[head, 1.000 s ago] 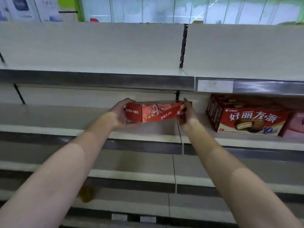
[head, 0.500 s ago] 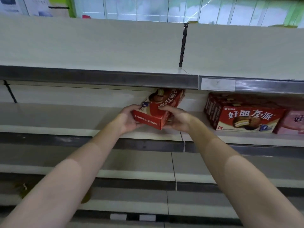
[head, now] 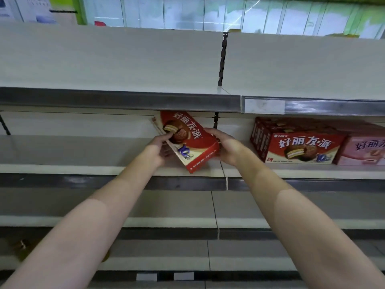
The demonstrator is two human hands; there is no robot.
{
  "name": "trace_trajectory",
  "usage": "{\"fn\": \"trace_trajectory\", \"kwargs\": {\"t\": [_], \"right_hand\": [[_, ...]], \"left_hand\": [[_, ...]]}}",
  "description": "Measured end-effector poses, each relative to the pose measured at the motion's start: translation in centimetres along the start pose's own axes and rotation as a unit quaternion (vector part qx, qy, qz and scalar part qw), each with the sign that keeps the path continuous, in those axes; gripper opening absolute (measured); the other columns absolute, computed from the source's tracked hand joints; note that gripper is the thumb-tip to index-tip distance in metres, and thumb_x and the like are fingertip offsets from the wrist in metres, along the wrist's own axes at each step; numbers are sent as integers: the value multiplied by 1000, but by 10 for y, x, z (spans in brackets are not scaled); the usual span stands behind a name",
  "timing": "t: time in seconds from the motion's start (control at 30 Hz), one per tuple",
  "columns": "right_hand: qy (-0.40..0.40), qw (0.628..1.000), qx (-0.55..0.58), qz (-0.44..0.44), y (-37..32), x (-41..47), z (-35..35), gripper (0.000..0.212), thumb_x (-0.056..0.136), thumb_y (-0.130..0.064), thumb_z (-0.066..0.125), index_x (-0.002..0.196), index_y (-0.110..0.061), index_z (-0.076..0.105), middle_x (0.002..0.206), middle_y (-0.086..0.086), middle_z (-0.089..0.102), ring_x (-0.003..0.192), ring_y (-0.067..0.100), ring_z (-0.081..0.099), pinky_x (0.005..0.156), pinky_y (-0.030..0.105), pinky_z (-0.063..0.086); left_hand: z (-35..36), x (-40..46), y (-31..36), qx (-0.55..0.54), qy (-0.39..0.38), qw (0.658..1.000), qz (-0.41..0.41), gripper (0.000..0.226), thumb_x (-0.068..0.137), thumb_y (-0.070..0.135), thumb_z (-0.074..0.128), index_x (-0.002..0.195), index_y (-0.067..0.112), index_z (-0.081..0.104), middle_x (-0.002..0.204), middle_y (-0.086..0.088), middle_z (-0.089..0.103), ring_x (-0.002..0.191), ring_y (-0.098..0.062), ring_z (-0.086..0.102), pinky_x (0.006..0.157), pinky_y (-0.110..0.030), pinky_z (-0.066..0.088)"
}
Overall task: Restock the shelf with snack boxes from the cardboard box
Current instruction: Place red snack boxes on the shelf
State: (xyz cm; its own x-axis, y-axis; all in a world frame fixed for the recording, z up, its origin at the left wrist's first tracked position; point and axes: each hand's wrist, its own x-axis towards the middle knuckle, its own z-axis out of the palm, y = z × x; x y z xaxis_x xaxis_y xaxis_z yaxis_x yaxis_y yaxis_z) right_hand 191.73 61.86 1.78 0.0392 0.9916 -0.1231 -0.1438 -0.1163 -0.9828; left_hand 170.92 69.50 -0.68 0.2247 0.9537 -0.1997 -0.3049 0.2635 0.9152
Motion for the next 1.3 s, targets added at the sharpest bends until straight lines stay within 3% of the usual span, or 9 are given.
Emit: {"fn": "trace_trajectory", "kwargs": {"t": [0.07,0.23,0.43,0.5,0.6,0.7,0.9,1.03,1.3], "right_hand": [[41,999,20,-5,3,2,-5,42,81,-35,79,114,-14,67,104,9,75,97,25,71,92,42,56],[102,993,50,-12,13,2,-18,64,73,-18,87,126,0,57,93,10,77,82,24,75,79,38,60],[183,973,85,-110,13,-13,-59,64,61,-6,92,118,2,63,105,18,74,89,32,74,79,39,60],[219,962,81,-138,10,-26,-72,54,60,-6,92,108,0,68,97,16,76,85,33,74,85,44,59],[278,938,81,-190,5,-48,-97,54,60,-3,91,109,0,67,98,15,76,86,29,74,84,43,60],[320,921,85,-203,1,-73,-131,70,60,-5,92,121,0,58,102,15,74,88,27,74,86,43,60],[377,905,20,-196,-3,-114,-206,63,81,-14,82,135,1,54,116,12,69,81,9,69,70,15,56],[411,893,18,-184,-9,-126,-247,59,87,-17,76,138,-6,51,126,12,65,107,23,65,95,34,53],[371,916,-26,-148,1,-132,-288,36,88,2,61,117,-17,54,111,8,66,85,14,65,66,22,51]], "left_hand": [[6,1,-1,-32,-2,999,17,15,89,16,69,97,7,61,73,-8,72,80,-24,65,74,-35,54],[20,0,-13,-55,-66,996,7,14,87,5,67,100,5,61,97,-14,69,92,-29,66,98,-44,50],[25,13,1,-34,9,997,76,34,78,19,77,108,9,64,71,-3,70,45,-14,63,39,-20,45],[29,14,0,7,6,996,92,60,67,23,85,122,11,62,83,-5,73,59,-18,67,51,-25,51],[47,13,-11,91,-66,991,72,53,51,34,88,99,18,72,87,-3,76,81,-24,68,74,-36,54],[81,-1,-25,154,-146,976,56,57,56,27,88,109,15,72,100,-8,76,86,-23,71,83,-36,55],[163,-26,-61,215,-205,950,99,47,73,13,84,116,13,65,105,-7,75,89,-17,74,74,-27,59],[217,-37,-84,260,-158,939,163,70,63,25,92,123,12,59,112,-4,72,96,-18,72,88,-35,57],[253,-39,-125,286,-141,937,143,56,73,17,87,118,6,56,116,-4,69,99,-16,68,84,-30,56]]}}
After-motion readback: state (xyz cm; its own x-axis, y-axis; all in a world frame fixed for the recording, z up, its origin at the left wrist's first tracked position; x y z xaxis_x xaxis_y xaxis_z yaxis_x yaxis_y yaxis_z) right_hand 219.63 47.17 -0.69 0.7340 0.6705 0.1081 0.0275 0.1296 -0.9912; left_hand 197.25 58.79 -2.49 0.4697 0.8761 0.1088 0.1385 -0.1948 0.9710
